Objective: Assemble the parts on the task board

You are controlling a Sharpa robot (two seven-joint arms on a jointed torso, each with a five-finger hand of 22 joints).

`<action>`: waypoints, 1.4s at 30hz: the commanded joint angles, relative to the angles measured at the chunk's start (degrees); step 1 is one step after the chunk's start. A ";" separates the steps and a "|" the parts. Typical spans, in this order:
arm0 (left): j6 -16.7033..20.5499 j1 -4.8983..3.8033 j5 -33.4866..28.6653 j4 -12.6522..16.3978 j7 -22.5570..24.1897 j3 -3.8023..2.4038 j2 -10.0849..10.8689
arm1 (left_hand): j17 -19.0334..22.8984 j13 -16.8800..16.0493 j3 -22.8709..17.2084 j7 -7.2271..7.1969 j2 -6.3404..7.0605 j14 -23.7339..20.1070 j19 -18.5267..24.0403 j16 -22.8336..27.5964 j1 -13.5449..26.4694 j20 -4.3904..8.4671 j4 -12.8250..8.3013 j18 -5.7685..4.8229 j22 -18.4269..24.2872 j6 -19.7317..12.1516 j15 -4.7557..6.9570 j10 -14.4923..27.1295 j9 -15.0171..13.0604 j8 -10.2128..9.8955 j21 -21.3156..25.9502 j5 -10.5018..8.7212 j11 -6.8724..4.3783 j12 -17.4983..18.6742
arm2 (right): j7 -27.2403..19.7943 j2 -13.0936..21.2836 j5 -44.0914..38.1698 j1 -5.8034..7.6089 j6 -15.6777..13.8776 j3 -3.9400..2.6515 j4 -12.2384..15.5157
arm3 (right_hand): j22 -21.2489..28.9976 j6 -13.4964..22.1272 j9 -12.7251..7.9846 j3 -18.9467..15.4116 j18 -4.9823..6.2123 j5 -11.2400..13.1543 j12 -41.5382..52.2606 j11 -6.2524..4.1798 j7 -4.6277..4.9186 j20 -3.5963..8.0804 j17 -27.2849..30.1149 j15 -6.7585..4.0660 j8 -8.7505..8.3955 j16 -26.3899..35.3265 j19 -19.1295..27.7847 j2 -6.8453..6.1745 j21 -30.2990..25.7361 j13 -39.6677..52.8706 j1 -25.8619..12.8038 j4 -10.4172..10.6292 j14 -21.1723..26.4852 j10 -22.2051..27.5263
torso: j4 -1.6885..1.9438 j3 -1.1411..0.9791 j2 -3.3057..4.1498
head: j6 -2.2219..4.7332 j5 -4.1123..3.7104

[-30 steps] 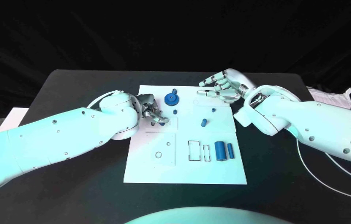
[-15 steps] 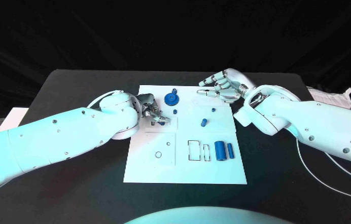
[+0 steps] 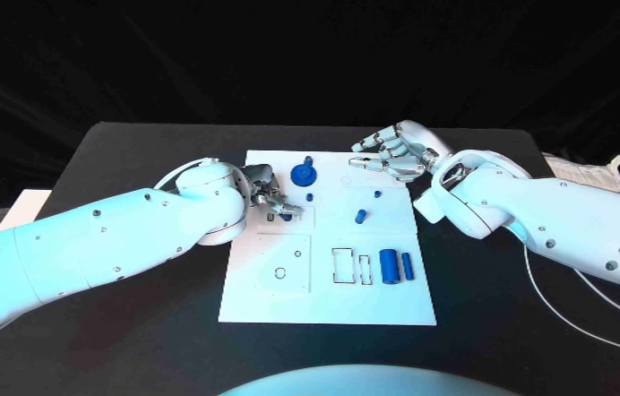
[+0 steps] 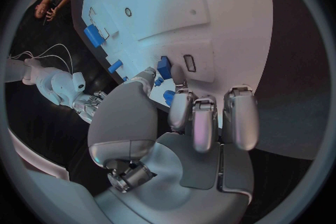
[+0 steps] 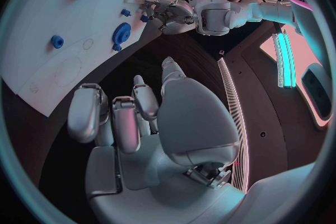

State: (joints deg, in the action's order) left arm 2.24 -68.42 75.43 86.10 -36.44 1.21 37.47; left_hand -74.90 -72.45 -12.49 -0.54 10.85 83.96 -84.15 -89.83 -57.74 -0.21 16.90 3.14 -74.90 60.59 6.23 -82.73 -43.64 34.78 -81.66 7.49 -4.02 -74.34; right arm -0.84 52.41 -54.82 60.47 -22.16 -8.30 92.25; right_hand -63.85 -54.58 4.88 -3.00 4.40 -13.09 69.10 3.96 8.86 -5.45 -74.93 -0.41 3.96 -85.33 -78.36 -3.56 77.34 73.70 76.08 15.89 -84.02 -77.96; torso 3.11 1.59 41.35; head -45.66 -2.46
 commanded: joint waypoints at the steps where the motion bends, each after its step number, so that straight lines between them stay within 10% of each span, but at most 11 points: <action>1: -0.94 -0.18 -0.37 0.11 -0.16 -0.02 -0.14 | -15.10 -0.07 0.25 -0.06 -0.43 6.04 -1.87 -0.17 0.06 0.36 0.00 -0.71 -7.21 0.49 0.39 -0.29 -0.05 -0.20 -0.22 0.24 -0.06 -0.36 | -0.49 -0.06 -0.07 -0.04 0.82 0.00 0.00 | 0.03 -0.39 -0.06 -0.41 0.75 -0.18 -0.32 -0.13 -0.07 0.07 -6.95 -0.17 0.05 0.18 0.46 0.09 -0.17 -0.05 -0.38 -0.09 -4.08 0.46 | -0.01 0.03 0.02 | -0.06 -0.02; 29: -0.09 -0.46 -0.59 1.15 -0.19 -1.03 0.39 | -15.10 -0.24 1.06 -0.11 -1.13 6.04 -1.96 -0.17 0.46 0.38 0.02 -0.75 -7.39 0.67 0.42 -0.40 -0.10 -0.21 -0.34 0.35 -0.11 -0.51 | -0.52 -0.18 -0.07 -0.05 0.85 0.01 -0.20 | 0.17 -0.41 -0.07 -0.55 0.77 -0.21 -0.34 -0.15 -0.09 0.08 -6.93 -0.19 0.05 0.23 0.51 0.21 -0.28 -0.10 0.21 -0.55 -4.09 0.50 | -0.05 0.06 0.00 | 0.19 0.19; 34: 0.53 -0.53 -3.67 1.62 -0.02 -2.41 1.29 | -15.10 0.94 1.19 0.03 -1.35 6.04 -1.52 -0.17 0.10 0.40 -0.03 -0.49 -6.55 0.10 0.43 0.22 -0.04 -0.56 0.57 0.37 -0.01 0.60 | -0.55 -0.22 -0.06 -0.05 0.86 0.01 -0.48 | 0.18 -0.41 -0.07 -0.55 0.77 -0.21 -0.35 -0.15 -0.09 0.08 -6.92 -0.19 0.05 0.23 0.51 0.22 -0.29 -0.11 0.21 -0.56 -4.08 0.51 | -0.07 0.14 0.01 | 0.43 0.06; 42: -6.54 -5.11 -16.62 -1.03 0.29 -4.22 2.67 | -15.10 12.30 3.32 3.64 -2.49 6.04 0.87 -0.17 -3.77 -1.06 -0.01 0.56 -2.70 -7.63 -1.50 7.86 3.68 -7.03 5.31 0.08 2.88 11.72 | -0.54 -0.40 0.03 -0.06 0.88 0.09 -1.18 | 0.18 -0.41 -0.07 -0.55 0.77 -0.21 -0.35 -0.15 -0.09 0.08 -6.92 -0.19 0.05 0.23 0.51 0.22 -0.29 -0.11 0.21 -0.56 -4.08 0.51 | 0.05 0.04 -0.07 | 0.96 0.17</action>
State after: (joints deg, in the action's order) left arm 0.73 -73.07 66.17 85.59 -36.49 -2.99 40.08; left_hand -74.93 -61.08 -9.36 2.82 8.39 83.98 -83.38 -89.83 -61.01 -0.97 16.83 3.14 -74.90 53.65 4.98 -75.56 -40.43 28.39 -76.57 7.49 -1.42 -63.55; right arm -0.87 52.10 -54.73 60.45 -22.07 -8.23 91.11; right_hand -63.74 -54.58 4.88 -3.39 4.40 -13.09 69.10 3.76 8.86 -5.45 -74.91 -0.41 3.96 -85.33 -78.37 -3.56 77.35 73.66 76.09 15.50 -84.02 -77.76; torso 3.09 1.68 41.33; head -44.84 -2.36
